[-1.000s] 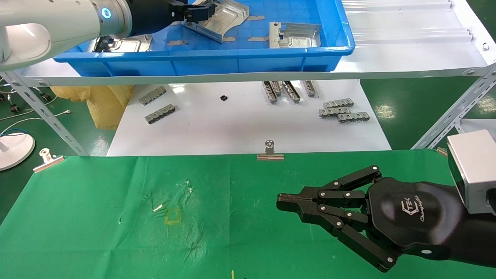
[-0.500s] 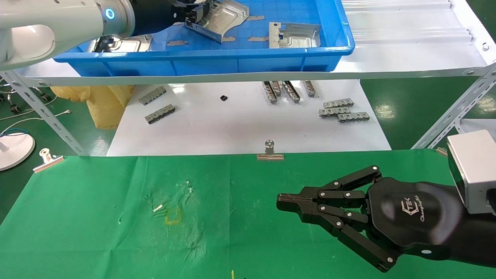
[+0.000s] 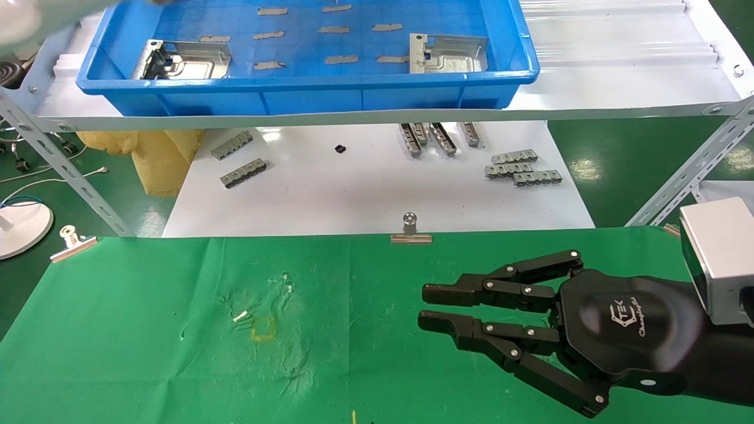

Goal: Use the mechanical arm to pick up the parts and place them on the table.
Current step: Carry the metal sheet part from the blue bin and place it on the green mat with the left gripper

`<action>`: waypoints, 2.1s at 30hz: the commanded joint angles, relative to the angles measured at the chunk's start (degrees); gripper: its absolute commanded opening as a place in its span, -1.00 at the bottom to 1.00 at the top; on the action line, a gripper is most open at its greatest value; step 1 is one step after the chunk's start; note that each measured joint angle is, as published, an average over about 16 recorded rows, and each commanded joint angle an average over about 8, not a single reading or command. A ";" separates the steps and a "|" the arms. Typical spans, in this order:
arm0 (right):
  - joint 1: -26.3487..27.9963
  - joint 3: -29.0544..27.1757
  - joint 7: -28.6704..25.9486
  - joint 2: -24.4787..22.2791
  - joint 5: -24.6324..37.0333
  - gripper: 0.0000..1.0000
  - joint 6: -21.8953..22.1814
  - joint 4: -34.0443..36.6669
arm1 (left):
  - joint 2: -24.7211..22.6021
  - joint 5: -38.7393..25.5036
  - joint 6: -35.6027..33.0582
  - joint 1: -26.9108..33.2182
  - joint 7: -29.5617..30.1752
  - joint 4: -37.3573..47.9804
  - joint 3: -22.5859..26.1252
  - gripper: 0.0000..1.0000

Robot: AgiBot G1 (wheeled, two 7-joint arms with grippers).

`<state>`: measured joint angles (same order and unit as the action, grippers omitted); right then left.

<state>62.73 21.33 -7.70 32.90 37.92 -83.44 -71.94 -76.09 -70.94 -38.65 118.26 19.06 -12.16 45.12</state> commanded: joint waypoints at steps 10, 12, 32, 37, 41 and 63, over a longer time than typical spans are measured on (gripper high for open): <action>0.00 0.00 0.00 0.00 0.00 1.00 0.00 0.00 | 7.39 7.05 -21.63 0.95 -13.80 -2.20 -3.97 -1.00; 0.00 0.00 0.00 0.00 0.00 1.00 0.00 0.00 | 9.34 8.73 -27.36 0.45 -16.92 -2.90 -4.87 -1.00; 0.00 0.01 0.01 0.00 -0.01 1.00 0.00 0.00 | 28.05 15.73 -52.02 -17.19 -43.13 -17.80 -0.07 -1.00; 0.00 0.01 0.01 0.00 -0.01 1.00 0.00 0.00 | 27.01 11.43 -50.96 -19.74 -48.06 -13.48 3.75 -1.00; 0.00 0.01 0.01 -0.01 -0.01 1.00 0.01 0.00 | 25.44 9.08 -50.67 -21.05 -53.09 -10.04 5.48 -1.00; 0.01 0.02 0.01 -0.01 -0.01 1.00 0.01 0.00 | 19.67 5.97 -46.65 -21.51 -66.97 4.90 7.52 1.00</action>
<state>62.74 21.35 -7.69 32.89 37.91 -83.43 -71.94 -56.28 -64.87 -85.40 96.77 -47.59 -7.28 52.57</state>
